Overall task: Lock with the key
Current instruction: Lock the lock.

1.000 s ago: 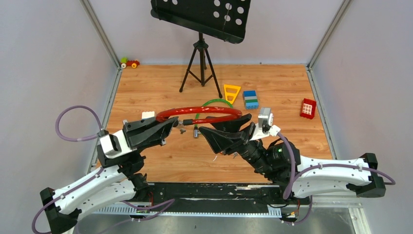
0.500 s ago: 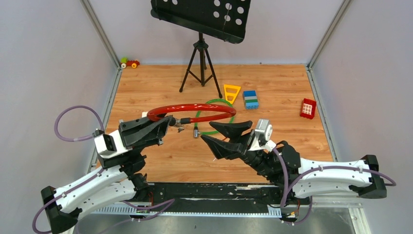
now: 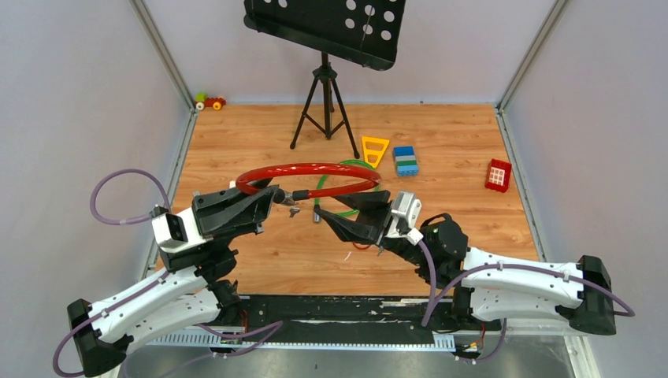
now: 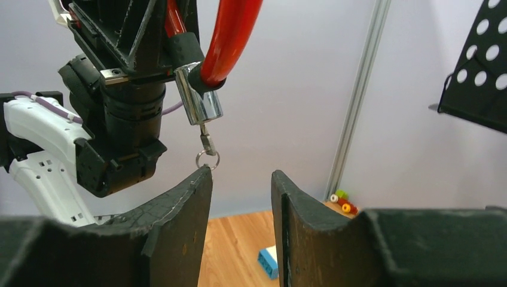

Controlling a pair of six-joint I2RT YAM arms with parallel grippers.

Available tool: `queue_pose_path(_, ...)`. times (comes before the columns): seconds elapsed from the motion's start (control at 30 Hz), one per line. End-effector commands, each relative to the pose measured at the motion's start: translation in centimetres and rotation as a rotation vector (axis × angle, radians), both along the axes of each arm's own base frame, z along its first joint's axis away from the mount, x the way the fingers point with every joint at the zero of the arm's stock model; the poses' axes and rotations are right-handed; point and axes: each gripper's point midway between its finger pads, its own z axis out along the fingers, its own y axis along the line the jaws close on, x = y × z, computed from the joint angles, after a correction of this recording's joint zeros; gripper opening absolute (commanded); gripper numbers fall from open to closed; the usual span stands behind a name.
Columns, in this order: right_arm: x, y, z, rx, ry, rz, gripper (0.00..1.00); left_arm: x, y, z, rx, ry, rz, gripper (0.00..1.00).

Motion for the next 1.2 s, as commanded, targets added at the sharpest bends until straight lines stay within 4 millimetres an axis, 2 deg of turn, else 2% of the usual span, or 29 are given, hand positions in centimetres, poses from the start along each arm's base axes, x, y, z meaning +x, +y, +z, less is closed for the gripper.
queue_pose_path(0.0,-2.0,0.2,2.3,0.09,-0.161,0.136,0.41,-1.7,3.2,3.3,-0.139,-0.053,-0.011,0.0)
queue_pose_path(0.17,-2.0,1.7,1.8,0.099,-0.216,0.188,0.38,-1.9,3.5,3.7,-0.16,-0.057,-0.022,0.0)
queue_pose_path(0.33,-2.0,2.5,2.0,0.13,-0.247,0.201,0.36,-2.1,3.6,3.8,-0.165,-0.06,-0.037,0.0)
queue_pose_path(0.9,-1.8,3.5,3.8,0.138,-0.308,0.199,0.36,-2.5,3.9,3.7,-0.182,-0.058,-0.066,0.0)
queue_pose_path(1.17,-1.7,3.8,3.9,0.127,-0.332,0.202,0.31,-2.8,4.1,3.9,-0.182,-0.067,-0.079,0.0)
